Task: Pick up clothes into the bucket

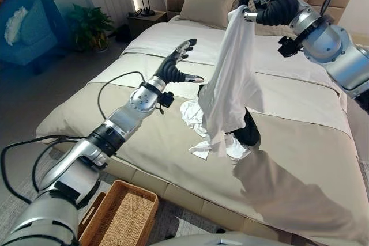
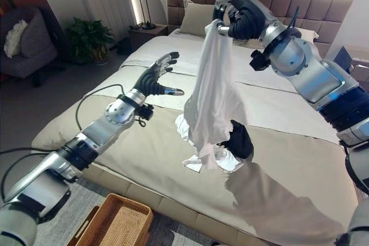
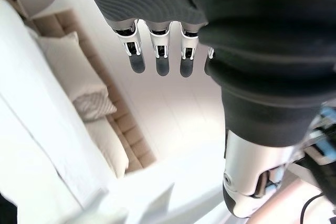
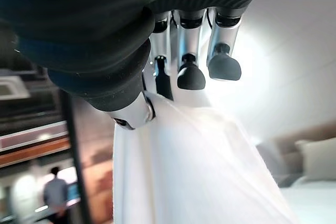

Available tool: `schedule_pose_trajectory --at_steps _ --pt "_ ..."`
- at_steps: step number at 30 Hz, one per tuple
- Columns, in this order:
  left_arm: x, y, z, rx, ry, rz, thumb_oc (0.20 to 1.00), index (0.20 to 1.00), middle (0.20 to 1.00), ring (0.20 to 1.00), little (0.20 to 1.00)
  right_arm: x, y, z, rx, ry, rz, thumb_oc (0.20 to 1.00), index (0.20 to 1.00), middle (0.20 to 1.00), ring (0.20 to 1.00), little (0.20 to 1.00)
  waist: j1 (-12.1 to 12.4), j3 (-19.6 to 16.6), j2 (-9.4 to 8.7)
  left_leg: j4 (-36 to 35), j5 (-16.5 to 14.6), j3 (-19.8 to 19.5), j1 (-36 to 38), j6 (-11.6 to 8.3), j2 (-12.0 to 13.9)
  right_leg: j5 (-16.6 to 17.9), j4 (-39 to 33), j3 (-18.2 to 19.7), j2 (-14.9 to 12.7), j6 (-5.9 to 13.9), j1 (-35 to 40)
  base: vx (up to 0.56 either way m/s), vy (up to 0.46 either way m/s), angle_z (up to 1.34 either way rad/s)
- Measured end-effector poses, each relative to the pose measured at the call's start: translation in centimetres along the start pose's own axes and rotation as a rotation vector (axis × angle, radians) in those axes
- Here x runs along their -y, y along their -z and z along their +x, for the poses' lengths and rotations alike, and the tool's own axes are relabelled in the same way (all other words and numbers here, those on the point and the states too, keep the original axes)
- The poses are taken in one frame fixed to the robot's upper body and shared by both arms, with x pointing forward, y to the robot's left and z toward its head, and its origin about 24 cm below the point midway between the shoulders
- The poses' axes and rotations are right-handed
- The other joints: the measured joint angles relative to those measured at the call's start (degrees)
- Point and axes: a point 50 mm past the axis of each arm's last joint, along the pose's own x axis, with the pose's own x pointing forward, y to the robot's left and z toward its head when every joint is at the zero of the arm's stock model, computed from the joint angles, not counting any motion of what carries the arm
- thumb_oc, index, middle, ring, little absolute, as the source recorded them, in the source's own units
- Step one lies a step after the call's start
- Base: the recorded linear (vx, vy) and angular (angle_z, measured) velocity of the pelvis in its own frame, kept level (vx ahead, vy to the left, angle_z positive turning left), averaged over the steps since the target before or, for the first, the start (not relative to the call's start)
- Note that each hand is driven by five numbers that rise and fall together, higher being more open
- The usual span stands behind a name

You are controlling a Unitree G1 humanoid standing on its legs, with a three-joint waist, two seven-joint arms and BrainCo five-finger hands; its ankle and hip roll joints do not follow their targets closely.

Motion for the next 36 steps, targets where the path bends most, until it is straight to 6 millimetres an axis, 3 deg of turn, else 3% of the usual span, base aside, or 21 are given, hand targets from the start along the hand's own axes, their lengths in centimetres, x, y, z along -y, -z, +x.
schedule_pose_trajectory --at_steps 2,10,12,17,23,25,26,27,36 --pt "1.1 0.3 0.7 -0.025 0.018 -0.020 1.000 1.000 1.000 1.000 1.000 -0.5 -1.3 0.1 0.066 -0.018 0.036 0.200 0.200 0.200 0.200 0.200 0.03 -0.07 0.13 -0.05 0.00 0.00 0.02 -0.01 -0.08 -0.01 0.09 0.00 -0.08 0.01 0.11 0.00 0.000 0.00" --pt "2.4 0.4 1.6 -0.040 0.030 -0.076 1.000 1.000 1.000 1.000 1.000 -0.9 -2.7 0.2 0.129 -0.028 0.104 0.200 0.200 0.200 0.200 0.200 0.09 -0.01 0.23 -0.04 0.00 -0.01 0.02 -0.01 -0.16 -0.04 0.18 -0.01 -0.22 0.03 -0.11 0.00 0.000 0.00" --pt "3.0 -0.8 1.9 -0.030 0.132 -0.140 1.000 1.000 1.000 1.000 1.000 -1.2 -4.0 0.3 0.183 -0.039 0.157 0.200 0.200 0.200 0.200 0.200 0.03 0.04 0.48 -0.05 0.00 -0.01 -0.01 -0.01 -0.18 -0.03 0.12 -0.02 -0.24 0.02 0.06 0.00 0.000 0.00" --pt "3.9 -3.3 1.7 -0.008 0.373 -0.206 1.000 1.000 1.000 1.000 1.000 -1.1 -4.7 0.1 0.227 -0.030 0.214 0.200 0.200 0.200 0.200 0.200 0.07 -0.02 1.08 -0.06 0.00 -0.07 0.01 -0.02 -0.27 -0.04 0.15 -0.12 -0.25 0.04 0.16 0.00 0.000 0.00" --pt "4.1 -2.6 1.1 -0.107 0.504 -0.178 1.000 1.000 1.000 1.000 1.000 -1.1 -4.6 0.1 0.222 -0.030 0.216 0.200 0.200 0.200 0.200 0.200 0.07 0.15 1.76 -0.05 -0.01 -0.16 -0.04 -0.04 -0.25 -0.20 0.18 -0.17 -0.29 0.23 0.12 0.00 0.000 0.00" --pt "4.1 -2.5 1.1 -0.119 0.517 -0.185 0.451 0.451 0.451 0.451 0.451 -1.2 -4.6 0.1 0.222 -0.030 0.219 0.200 0.200 0.200 0.200 0.200 0.06 0.18 1.80 -0.05 -0.02 -0.17 -0.06 -0.04 -0.23 -0.23 0.18 -0.17 -0.28 0.21 0.06 0.00 0.000 0.00" --pt "4.1 -2.5 1.1 -0.119 0.520 -0.186 0.451 0.451 0.451 0.451 0.451 -1.2 -4.6 0.1 0.223 -0.030 0.219 0.200 0.200 0.200 0.200 0.200 0.06 0.18 1.80 -0.05 -0.02 -0.17 -0.07 -0.04 -0.23 -0.22 0.19 -0.17 -0.28 0.21 0.06 0.00 0.000 0.00" --pt "4.2 -2.5 1.0 -0.124 0.537 -0.195 0.200 0.200 0.200 0.200 0.200 -1.2 -4.5 0.2 0.220 -0.028 0.222 0.200 0.200 0.200 0.200 0.200 0.02 0.17 1.81 -0.05 -0.02 -0.17 -0.06 -0.04 -0.24 -0.22 0.19 -0.17 -0.29 0.20 0.06 0.00 0.000 0.00" --pt "3.4 -1.7 0.3 -0.180 0.580 -0.214 0.200 0.200 0.200 0.200 0.200 -1.5 -2.5 0.7 0.136 -0.003 0.212 0.200 0.200 0.200 0.200 0.200 0.15 0.20 1.85 -0.01 -0.01 -0.34 -0.14 -0.03 -0.25 -0.13 0.20 -0.27 -0.24 0.07 0.10 0.00 0.000 0.00"
